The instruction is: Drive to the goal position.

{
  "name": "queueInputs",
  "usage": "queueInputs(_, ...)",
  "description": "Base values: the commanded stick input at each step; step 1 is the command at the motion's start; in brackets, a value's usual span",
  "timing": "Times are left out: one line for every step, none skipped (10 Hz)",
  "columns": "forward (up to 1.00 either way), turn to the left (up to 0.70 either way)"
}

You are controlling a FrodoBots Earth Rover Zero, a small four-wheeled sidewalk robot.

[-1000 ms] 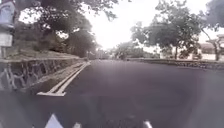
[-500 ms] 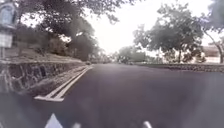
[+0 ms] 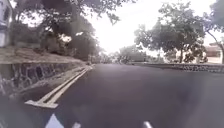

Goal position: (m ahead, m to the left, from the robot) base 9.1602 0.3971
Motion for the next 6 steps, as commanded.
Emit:
queueInputs(0.5,0.0)
queueInputs(0.5,0.0)
queueInputs(0.5,0.0)
queueInputs(0.5,0.0)
queueInputs(0.5,0.0)
queueInputs(0.5,0.0)
